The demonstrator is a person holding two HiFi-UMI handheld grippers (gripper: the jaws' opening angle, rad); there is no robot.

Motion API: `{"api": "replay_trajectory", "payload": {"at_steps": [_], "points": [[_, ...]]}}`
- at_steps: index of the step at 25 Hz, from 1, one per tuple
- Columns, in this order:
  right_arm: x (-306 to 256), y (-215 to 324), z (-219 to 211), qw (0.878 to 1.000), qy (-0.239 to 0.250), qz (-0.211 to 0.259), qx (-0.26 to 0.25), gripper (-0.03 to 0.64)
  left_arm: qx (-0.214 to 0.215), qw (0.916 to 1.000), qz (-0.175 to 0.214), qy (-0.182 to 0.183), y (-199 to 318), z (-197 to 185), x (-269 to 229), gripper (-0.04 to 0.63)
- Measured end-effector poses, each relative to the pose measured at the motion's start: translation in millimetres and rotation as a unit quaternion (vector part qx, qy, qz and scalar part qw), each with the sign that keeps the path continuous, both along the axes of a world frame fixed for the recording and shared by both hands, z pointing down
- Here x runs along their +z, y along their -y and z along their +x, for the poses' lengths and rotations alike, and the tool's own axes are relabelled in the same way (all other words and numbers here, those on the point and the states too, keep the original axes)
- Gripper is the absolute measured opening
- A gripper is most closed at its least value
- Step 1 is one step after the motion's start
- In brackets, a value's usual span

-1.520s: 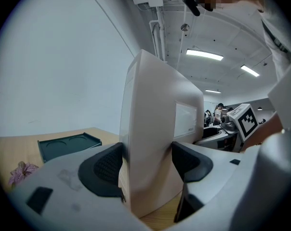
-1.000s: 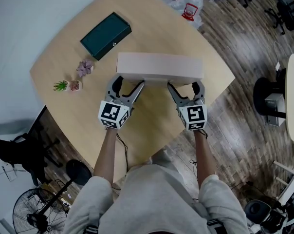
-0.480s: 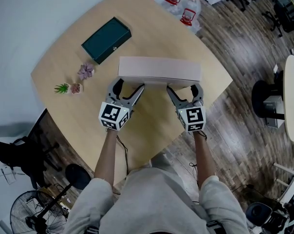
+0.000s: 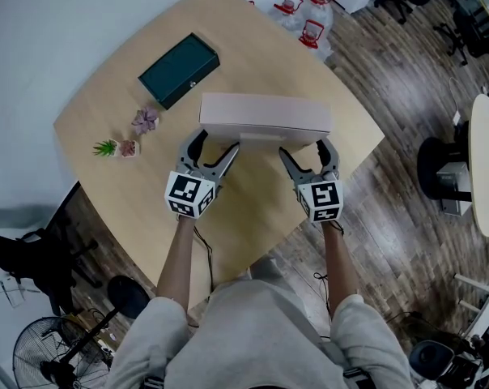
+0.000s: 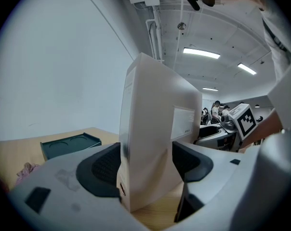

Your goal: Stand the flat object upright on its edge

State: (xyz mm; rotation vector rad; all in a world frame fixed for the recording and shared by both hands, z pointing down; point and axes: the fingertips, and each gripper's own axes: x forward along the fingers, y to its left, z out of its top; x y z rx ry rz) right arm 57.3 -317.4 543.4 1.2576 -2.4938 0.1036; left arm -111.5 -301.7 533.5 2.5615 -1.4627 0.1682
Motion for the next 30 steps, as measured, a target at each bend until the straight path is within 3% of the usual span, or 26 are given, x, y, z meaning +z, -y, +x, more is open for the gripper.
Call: {"api": "replay_trajectory", "payload": {"at_steps": [8, 17, 30], "points": [[-1.6, -17.4, 14.8, 1.000, 0.004, -0.004, 0.016, 0.371, -0.011, 0.9998, -0.010, 0.009, -14.2, -7.0, 2.7, 0.313], [-7.8, -41.1, 26.3, 1.000, 0.009, -0.008, 0.027, 0.290, -0.022, 0.9995, -0.021, 0.012, -38.7, -10.5, 3.8, 0.305], [-19.9, -71.9, 36.7, 0.999, 0.010, -0.003, 0.046, 0.070, -0.021, 0.9993, -0.026, 0.015, -76.7, -3.5, -0.7, 0.143]]}}
